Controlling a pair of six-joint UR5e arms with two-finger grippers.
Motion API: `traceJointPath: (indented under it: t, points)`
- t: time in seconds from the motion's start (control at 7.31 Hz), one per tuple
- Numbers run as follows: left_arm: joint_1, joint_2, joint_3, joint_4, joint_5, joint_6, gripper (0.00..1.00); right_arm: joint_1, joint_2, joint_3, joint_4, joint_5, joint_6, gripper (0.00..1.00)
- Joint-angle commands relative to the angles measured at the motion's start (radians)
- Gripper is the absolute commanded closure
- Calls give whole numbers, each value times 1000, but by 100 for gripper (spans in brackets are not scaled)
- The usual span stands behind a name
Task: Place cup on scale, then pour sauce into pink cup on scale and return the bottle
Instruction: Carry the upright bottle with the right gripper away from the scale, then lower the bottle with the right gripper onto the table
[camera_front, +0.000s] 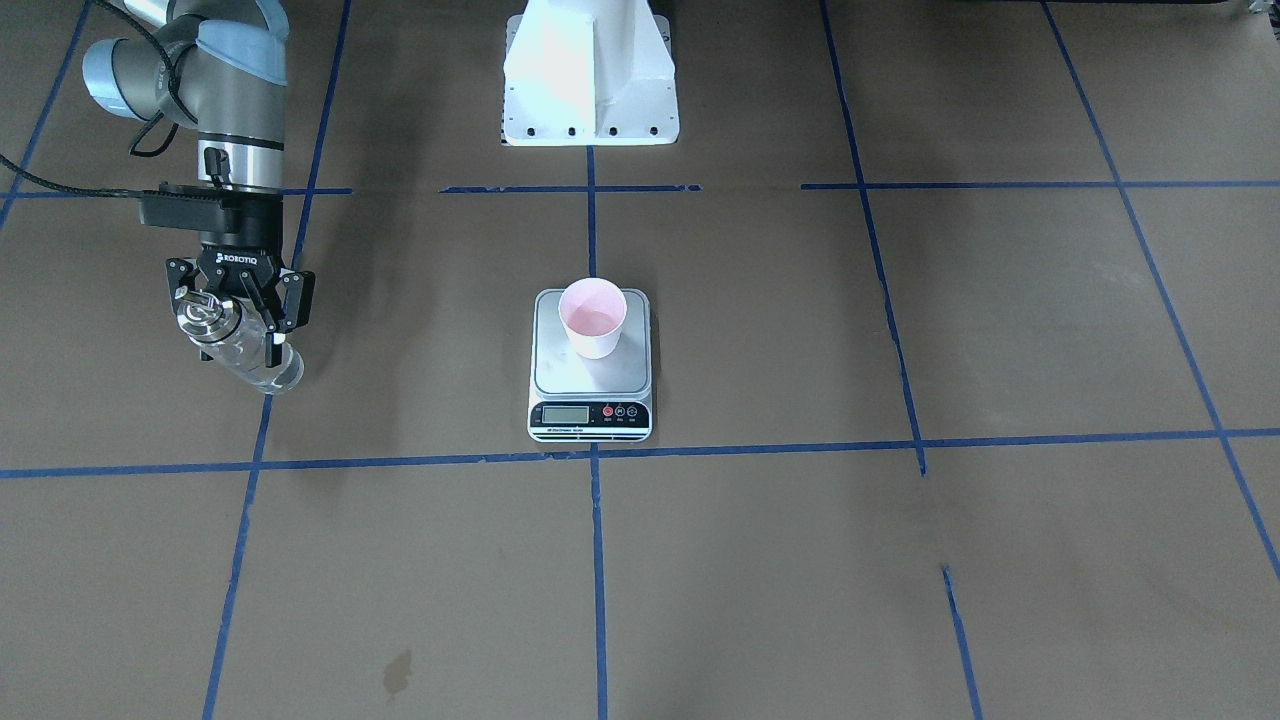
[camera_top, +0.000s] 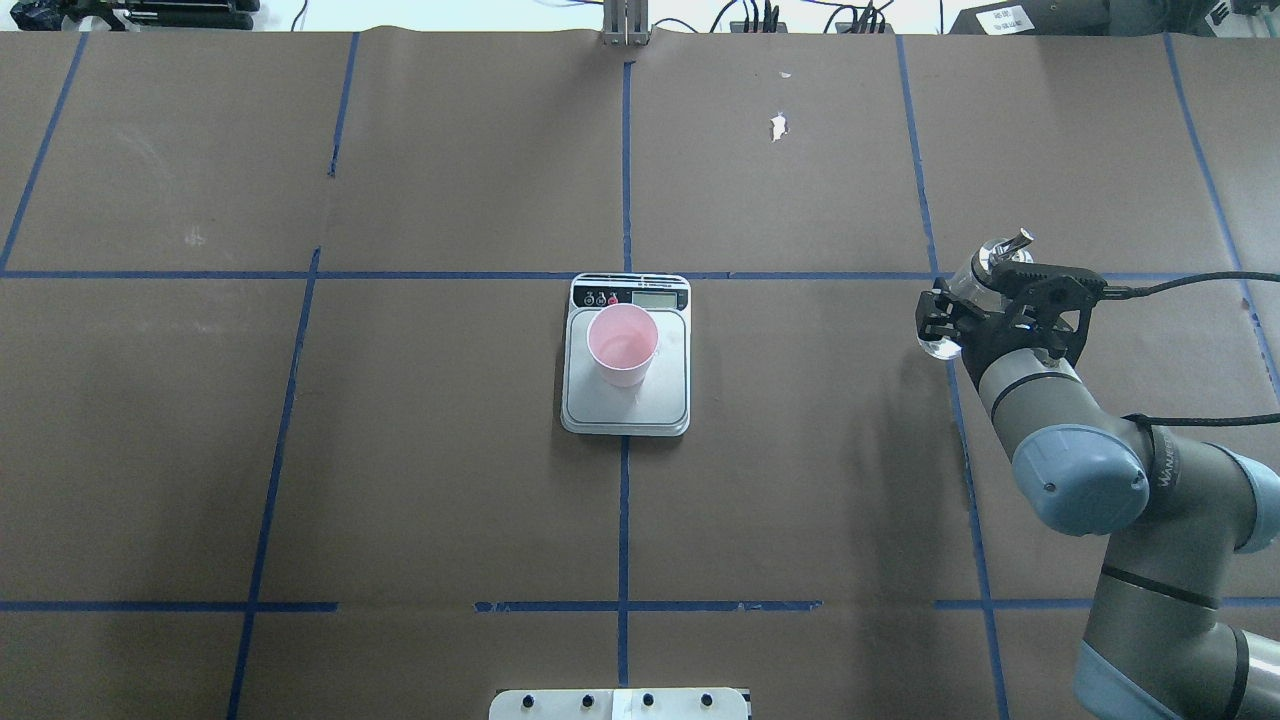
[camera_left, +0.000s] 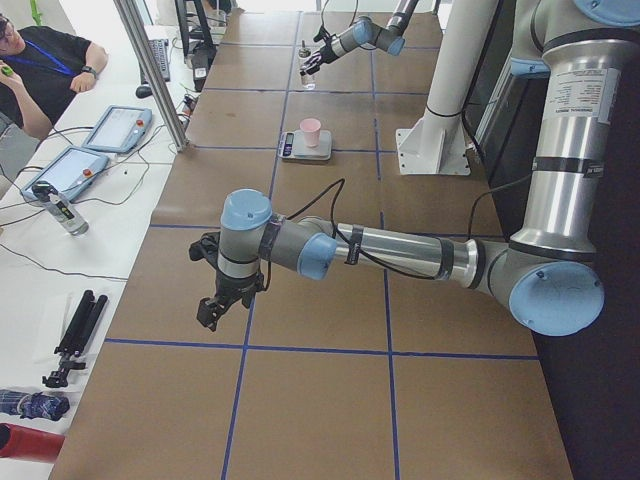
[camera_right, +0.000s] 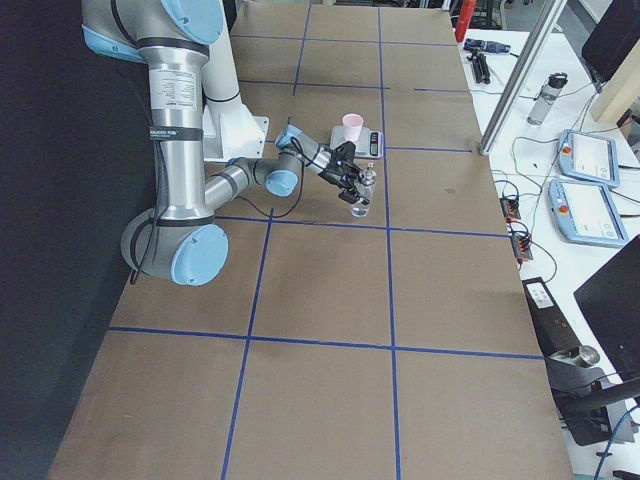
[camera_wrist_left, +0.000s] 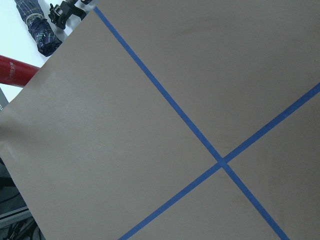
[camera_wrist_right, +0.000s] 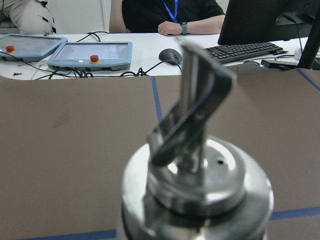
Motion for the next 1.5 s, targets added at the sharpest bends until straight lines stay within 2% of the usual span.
traceJointPath:
  t: [0.0, 1.37]
  points:
    - [0, 0, -3, 0, 0, 0, 0, 0, -2, -19, -1, -2, 4, 100]
    - [0, -4, -4, -1, 2, 0, 0, -3, -1, -44, -1, 5, 3, 100]
